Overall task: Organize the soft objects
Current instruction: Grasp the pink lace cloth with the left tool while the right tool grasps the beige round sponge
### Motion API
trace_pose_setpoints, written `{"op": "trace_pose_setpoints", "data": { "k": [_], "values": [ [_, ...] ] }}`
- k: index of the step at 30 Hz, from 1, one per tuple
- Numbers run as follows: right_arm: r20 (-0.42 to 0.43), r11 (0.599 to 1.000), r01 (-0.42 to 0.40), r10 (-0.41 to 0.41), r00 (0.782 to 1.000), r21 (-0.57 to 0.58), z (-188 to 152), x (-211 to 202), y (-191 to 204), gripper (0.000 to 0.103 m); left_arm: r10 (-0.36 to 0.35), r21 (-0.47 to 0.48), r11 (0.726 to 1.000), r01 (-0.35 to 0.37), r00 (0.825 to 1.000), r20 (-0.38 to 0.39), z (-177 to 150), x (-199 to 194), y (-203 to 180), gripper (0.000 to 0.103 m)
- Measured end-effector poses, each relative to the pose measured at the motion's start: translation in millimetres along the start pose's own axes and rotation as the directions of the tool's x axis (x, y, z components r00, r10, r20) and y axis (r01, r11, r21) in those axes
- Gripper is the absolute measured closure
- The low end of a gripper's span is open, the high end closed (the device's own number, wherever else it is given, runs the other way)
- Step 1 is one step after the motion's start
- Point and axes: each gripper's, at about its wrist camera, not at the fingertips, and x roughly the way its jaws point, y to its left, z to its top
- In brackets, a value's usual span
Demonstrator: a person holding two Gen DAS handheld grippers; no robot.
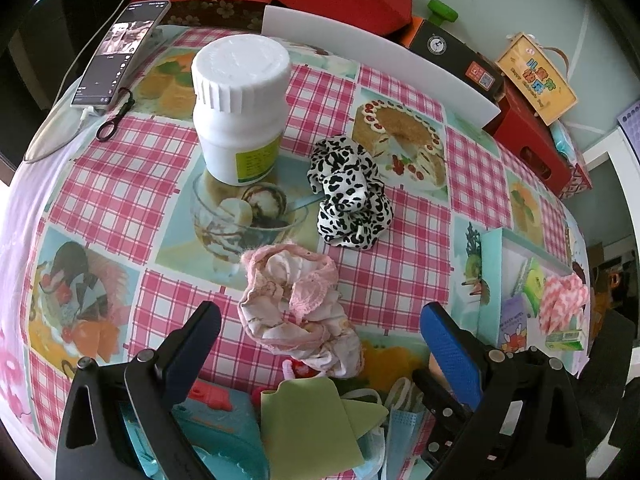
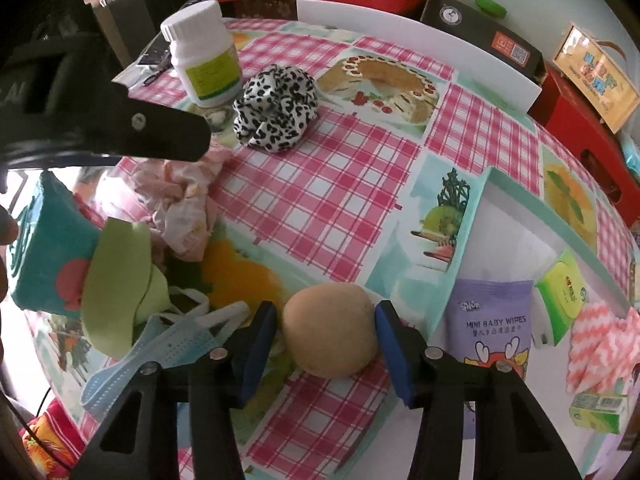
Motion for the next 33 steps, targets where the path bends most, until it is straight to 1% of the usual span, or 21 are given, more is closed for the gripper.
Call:
{"op": "trace_pose_setpoints", "data": {
  "k": [5, 9, 14, 19, 21, 23, 24, 26, 27, 28, 29, 33],
  "values": [
    [-0.007, 1.000, -0.005, 0.005, 1.000, 0.000, 0, 4, 1, 0.049, 0.006, 0.003, 1.000, -0.006, 1.000, -0.003, 1, 3, -1, 0.003],
    [-0.002, 1.000, -0.013, 0.013, 1.000, 0.008, 1, 4, 0, 0.052, 0.014, 0.009, 1.000, -0.014, 1.000, -0.006, 1, 5, -2, 0.003],
    [0.010, 0.999, -0.024, 0.024, 1.000, 0.036, 3, 3, -6, 0.053, 0.016, 0.014, 1.000, -0.015, 1.000, -0.010, 1, 8, -4, 0.003],
    [0.013, 0.999, -0.028, 0.028, 1.000, 0.040, 4, 3, -7, 0.053, 0.027, 0.030, 0.999, -0.026, 0.999, -0.019, 1, 17, -7, 0.004],
    [0.013, 0.999, -0.031, 0.030, 0.999, 0.042, 5, 2, -7, 0.053, 0.027, 0.033, 0.999, -0.026, 0.999, -0.024, 2, 21, -9, 0.011],
    [0.013, 0.998, -0.035, 0.035, 0.999, 0.045, 6, 3, -9, 0.053, 0.023, 0.032, 0.999, -0.022, 0.999, -0.036, 2, 26, -9, 0.022],
    [0.013, 0.998, -0.037, 0.037, 0.999, 0.046, 7, 3, -9, 0.052, 0.025, 0.033, 0.999, -0.024, 0.999, -0.038, 1, 27, -8, 0.024],
    [0.014, 0.998, -0.041, 0.040, 0.999, 0.049, 6, 4, -8, 0.053, 0.031, 0.036, 0.999, -0.030, 0.999, -0.044, 1, 32, -8, 0.036],
    [0.014, 0.998, -0.041, 0.041, 0.999, 0.050, 5, 3, -8, 0.053, 0.042, 0.039, 0.998, -0.041, 0.998, -0.048, 1, 35, -8, 0.039],
    [0.014, 0.998, -0.042, 0.041, 0.999, 0.051, 5, 3, -7, 0.052, 0.052, 0.043, 0.998, -0.050, 0.997, -0.050, 0, 37, -8, 0.046],
    [0.014, 0.998, -0.043, 0.042, 0.999, 0.051, 5, 3, -8, 0.052, 0.059, 0.047, 0.997, -0.057, 0.997, -0.051, -1, 40, -8, 0.049],
    [0.014, 0.997, -0.050, 0.049, 0.999, 0.057, 5, 4, -9, 0.053, 0.060, 0.061, 0.996, -0.058, 0.997, -0.044, -2, 44, -11, 0.054]
  ]
}}
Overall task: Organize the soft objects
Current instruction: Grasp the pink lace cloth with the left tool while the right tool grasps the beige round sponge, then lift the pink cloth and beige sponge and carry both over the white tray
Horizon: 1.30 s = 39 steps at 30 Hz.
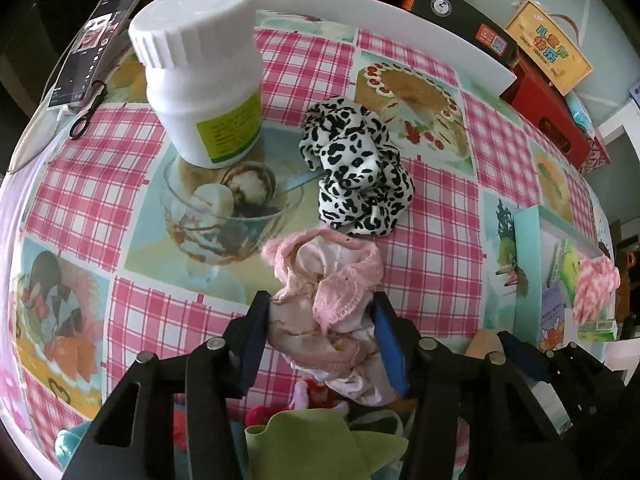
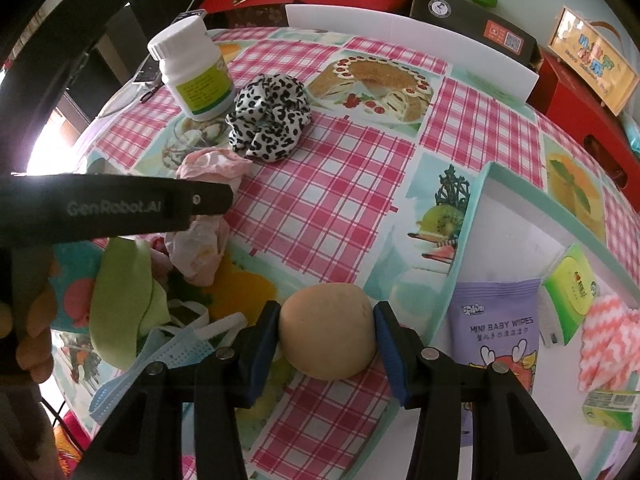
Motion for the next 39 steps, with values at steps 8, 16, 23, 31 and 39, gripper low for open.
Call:
{"op": "trace_pose_setpoints", "data": {
  "k": [8, 16, 23, 31, 39],
  "values": [
    [-0.002, 1.000, -0.005, 0.005, 1.000, 0.006, 0, 1, 0, 0.053, -0.014, 0.018, 1.000, 0.014, 1.000, 0.001, 0, 2, -4, 0.070],
    [0.000, 1.000, -0.008, 0.008, 1.000, 0.011, 1, 0, 0, 0.053, -0.032, 0.019, 0.999, 0.032, 0.999, 0.009, 0, -4, -6, 0.075],
    [0.012, 1.000, -0.011, 0.010, 1.000, 0.021, 1, -4, -2, 0.053, -0.045, 0.024, 0.999, 0.045, 0.999, 0.024, 1, -10, -9, 0.075],
    [0.100, 0.998, 0.009, -0.014, 0.995, 0.054, 5, -36, -6, 0.053, -0.071, 0.030, 0.997, 0.068, 0.992, 0.107, 1, -45, -7, 0.075],
    [0.215, 0.997, 0.024, -0.040, 0.976, 0.080, 6, -80, -13, 0.053, -0.106, 0.056, 0.994, 0.095, 0.965, 0.239, -2, -99, -13, 0.075]
  ]
}}
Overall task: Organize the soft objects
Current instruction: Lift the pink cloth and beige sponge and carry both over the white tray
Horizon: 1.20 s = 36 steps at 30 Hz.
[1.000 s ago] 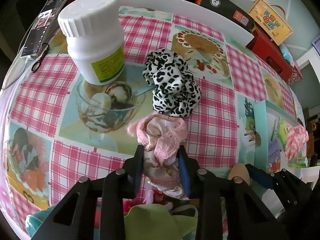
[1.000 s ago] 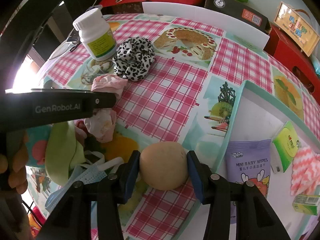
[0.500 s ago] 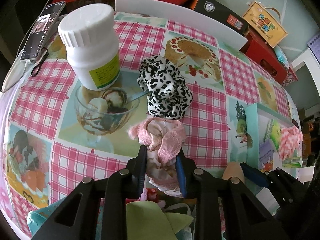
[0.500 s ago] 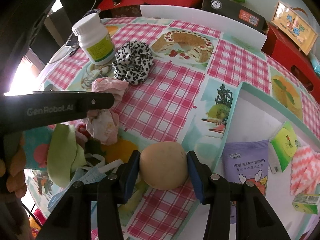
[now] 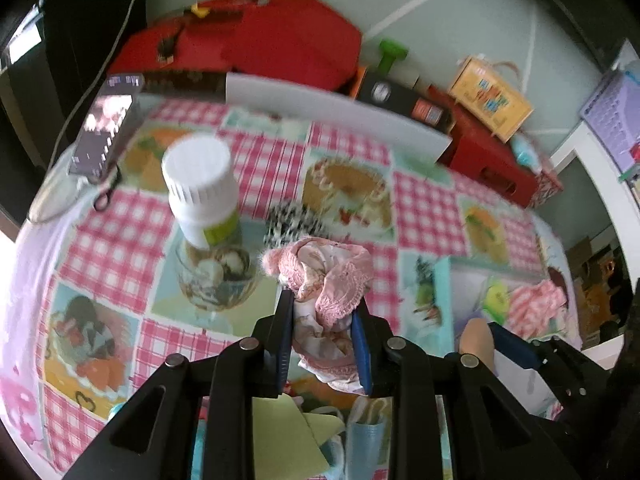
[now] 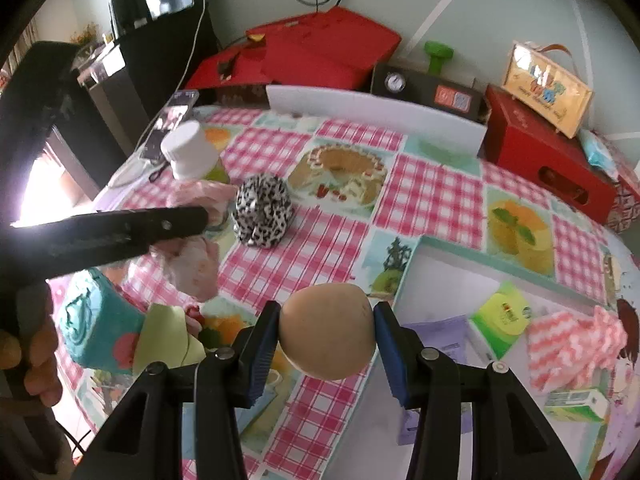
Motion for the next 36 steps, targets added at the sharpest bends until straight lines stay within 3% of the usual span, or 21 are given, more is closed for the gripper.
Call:
{"op": "trace_pose_setpoints", "data": {
  "k": [10, 16, 27, 36],
  "values": [
    [0.126, 0.998, 0.047, -0.054, 0.991, 0.052, 12, -54, -22, 0.053, -0.055, 0.046, 0.998, 0.050, 0.989, 0.138, 7, -50, -21, 0.075],
    [0.165, 0.983, 0.107, -0.131, 0.978, 0.147, 8, -85, -58, 0.053, -0.088, 0.088, 0.993, 0.075, 0.984, 0.156, 4, -59, -36, 0.075],
    [0.081, 0.905, 0.247, -0.291, 0.953, 0.347, -23, -99, -140, 0.053, -0.132, 0.196, 0.974, 0.114, 0.988, 0.083, -9, -40, -85, 0.075],
    [-0.027, 0.793, 0.356, -0.395, 0.918, 0.495, -55, -114, -197, 0.052, -0.159, 0.320, 0.934, 0.156, 0.987, -0.018, -31, -14, -137, 0.075]
  ]
}}
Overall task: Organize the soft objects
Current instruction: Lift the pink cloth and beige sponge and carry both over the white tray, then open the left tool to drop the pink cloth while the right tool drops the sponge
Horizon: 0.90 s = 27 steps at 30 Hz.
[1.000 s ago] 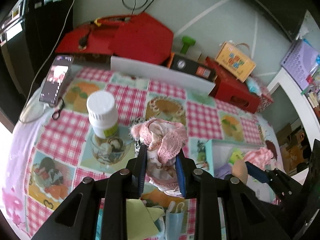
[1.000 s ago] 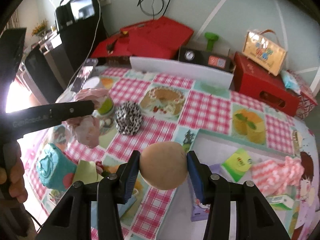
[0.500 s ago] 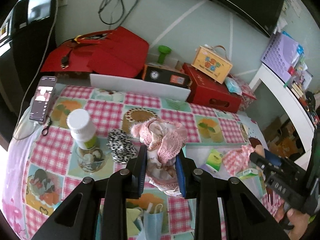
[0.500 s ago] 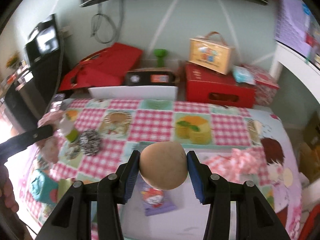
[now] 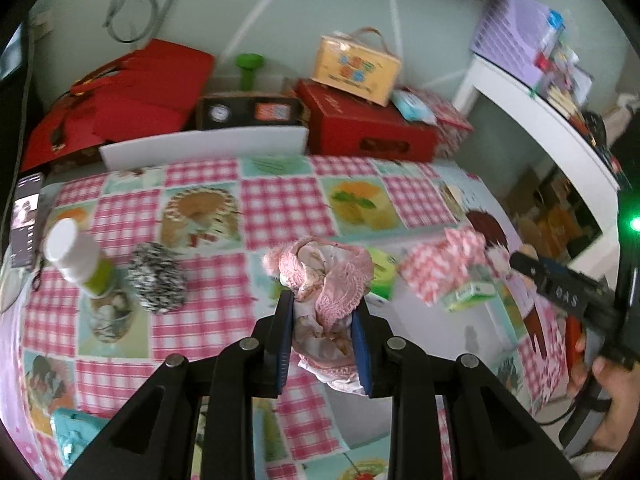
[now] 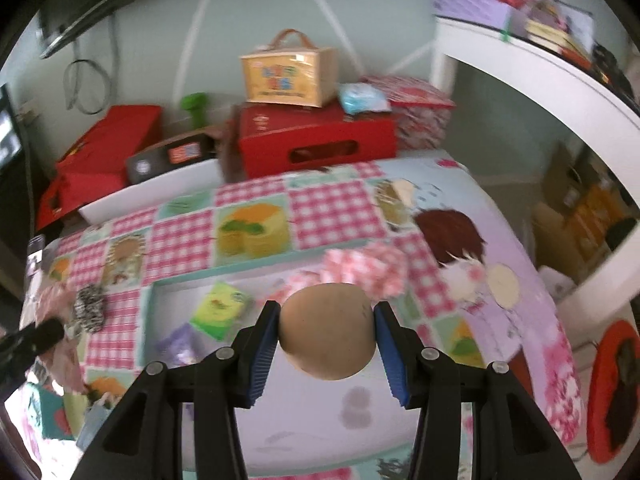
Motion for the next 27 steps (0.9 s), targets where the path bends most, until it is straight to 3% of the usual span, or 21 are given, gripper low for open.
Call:
{"op": "trace_pose_setpoints", "data": {
  "k": [10, 16, 27],
  "values": [
    [-0.110, 0.996, 0.053, -0.045, 0.993, 0.071, -15, 24, -36, 0.052, -0.058, 0.113, 0.991, 0.076, 0.986, -0.154, -20, 53, -60, 0.075],
    [-0.188, 0.995, 0.063, -0.048, 0.981, 0.072, -33, 46, -40, 0.052, -0.043, 0.166, 0.983, 0.083, 0.971, -0.234, -37, 81, -85, 0.075],
    [-0.303, 0.997, 0.060, -0.041, 0.952, 0.054, -48, 86, -37, 0.052, -0.009, 0.169, 0.984, 0.064, 0.951, -0.311, -51, 107, -93, 0.072]
  ]
}}
